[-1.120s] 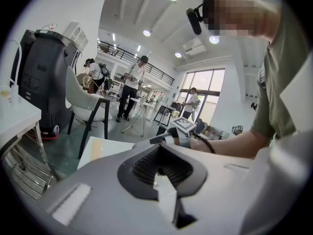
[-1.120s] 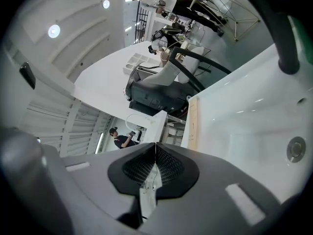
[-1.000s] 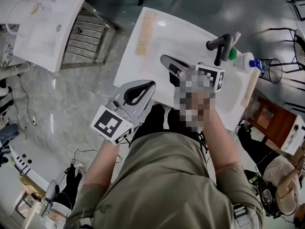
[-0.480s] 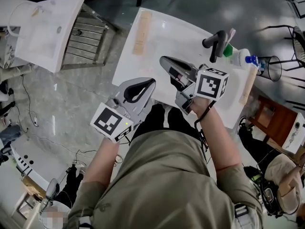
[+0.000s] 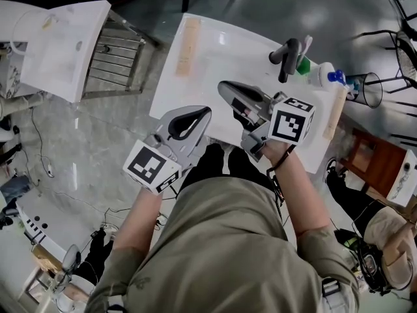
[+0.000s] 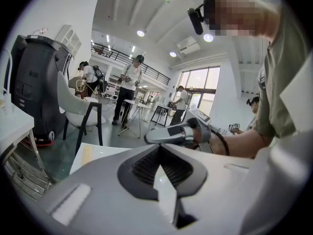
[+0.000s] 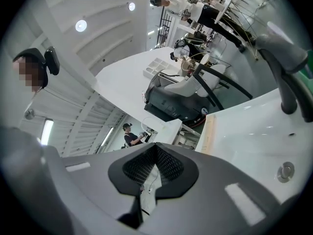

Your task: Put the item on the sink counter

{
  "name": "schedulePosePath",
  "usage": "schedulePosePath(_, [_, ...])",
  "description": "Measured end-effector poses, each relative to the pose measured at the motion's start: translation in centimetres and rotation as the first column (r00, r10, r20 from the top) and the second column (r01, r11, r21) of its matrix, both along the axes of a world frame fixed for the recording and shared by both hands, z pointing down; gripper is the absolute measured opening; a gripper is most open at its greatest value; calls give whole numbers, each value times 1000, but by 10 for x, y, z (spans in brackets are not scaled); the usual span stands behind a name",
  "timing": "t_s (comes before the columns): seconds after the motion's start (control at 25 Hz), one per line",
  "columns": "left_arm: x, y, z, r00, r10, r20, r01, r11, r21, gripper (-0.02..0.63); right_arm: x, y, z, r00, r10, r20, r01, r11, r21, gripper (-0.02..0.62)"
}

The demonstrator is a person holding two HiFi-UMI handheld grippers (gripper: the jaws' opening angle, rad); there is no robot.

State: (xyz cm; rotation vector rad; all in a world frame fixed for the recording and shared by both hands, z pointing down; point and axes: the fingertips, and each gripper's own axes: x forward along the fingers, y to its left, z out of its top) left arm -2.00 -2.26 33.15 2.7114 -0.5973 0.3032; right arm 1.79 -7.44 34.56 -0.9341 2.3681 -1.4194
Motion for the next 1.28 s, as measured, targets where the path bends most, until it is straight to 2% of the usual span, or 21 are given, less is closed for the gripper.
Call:
schedulePosePath(0.44, [21,1,-11,1000,30,-1,-30,999,28,6,33,17,-29,1000,21,-5,-20,997,69,12])
schedulePosePath(1.28, [69,7,-19,997,78,16,-79,996,47,6,85,43,-46,999,47,7,-47,993,108,12])
